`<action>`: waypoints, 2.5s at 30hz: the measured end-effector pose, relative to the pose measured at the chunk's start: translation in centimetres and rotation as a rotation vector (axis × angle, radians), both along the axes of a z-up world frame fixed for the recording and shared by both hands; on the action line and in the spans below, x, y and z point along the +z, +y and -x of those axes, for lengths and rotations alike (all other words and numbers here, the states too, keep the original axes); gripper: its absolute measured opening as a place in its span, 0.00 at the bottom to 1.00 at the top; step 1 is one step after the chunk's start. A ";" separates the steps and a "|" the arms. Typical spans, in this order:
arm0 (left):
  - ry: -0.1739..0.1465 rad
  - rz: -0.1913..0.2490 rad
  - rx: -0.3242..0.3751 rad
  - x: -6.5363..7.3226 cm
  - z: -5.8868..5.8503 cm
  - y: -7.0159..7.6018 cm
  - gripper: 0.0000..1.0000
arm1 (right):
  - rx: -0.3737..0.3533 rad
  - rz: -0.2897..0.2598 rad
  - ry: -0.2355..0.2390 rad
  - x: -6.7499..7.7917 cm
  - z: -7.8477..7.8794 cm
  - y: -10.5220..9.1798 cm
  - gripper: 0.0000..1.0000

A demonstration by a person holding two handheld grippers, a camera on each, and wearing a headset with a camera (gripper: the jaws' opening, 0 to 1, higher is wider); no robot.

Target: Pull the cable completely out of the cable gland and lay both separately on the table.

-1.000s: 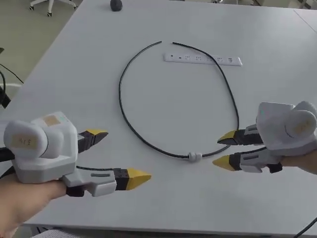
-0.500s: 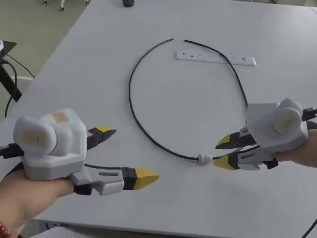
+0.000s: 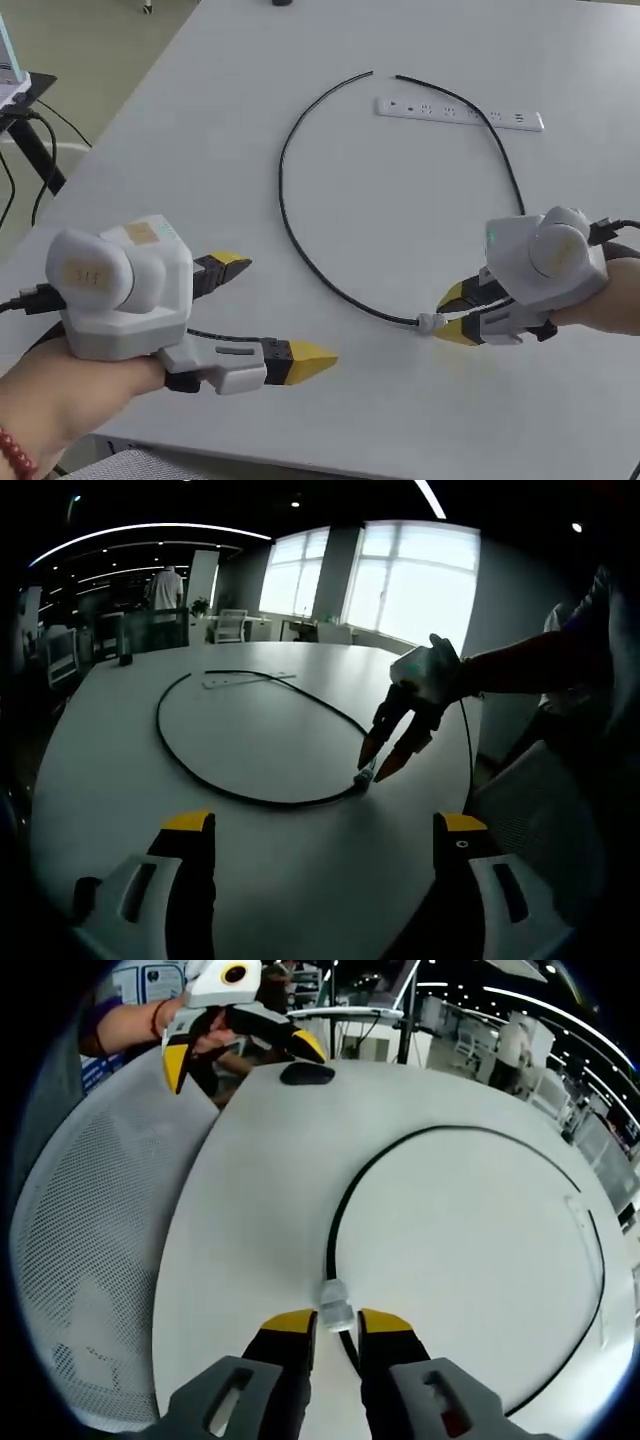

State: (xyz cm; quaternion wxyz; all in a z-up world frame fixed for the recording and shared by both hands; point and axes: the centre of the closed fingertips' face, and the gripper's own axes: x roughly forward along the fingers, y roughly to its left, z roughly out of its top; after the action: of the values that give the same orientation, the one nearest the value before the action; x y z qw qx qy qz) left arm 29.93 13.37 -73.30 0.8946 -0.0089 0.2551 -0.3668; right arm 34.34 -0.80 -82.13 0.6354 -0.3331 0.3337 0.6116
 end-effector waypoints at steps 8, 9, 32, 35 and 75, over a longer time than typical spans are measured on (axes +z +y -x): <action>0.000 0.000 -0.001 0.0 -0.1 -0.1 0.90 | 0.010 0.014 0.009 -0.4 0.1 -0.1 0.09; 0.000 0.000 -0.002 0.0 -0.1 -0.2 0.90 | 0.013 0.015 0.005 -0.4 0.1 -0.2 0.09; -0.030 -0.016 -0.051 0.6 -0.5 -1.3 0.87 | -0.041 -0.061 -0.046 3.2 -0.2 0.3 0.08; -0.047 -0.008 -0.065 1.3 -0.8 -1.8 0.85 | -0.068 -0.102 -0.054 5.1 -0.1 0.8 0.08; -0.373 -0.047 -0.576 7.8 -2.5 -10.2 0.31 | -0.021 -0.248 -0.124 15.5 2.4 4.1 0.07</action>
State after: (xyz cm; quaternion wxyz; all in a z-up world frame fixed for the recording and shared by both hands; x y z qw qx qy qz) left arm 32.42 3.18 -65.48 0.7855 0.1513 0.0876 -0.5936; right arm 31.96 3.33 -66.60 0.6973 -0.2856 0.2190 0.6199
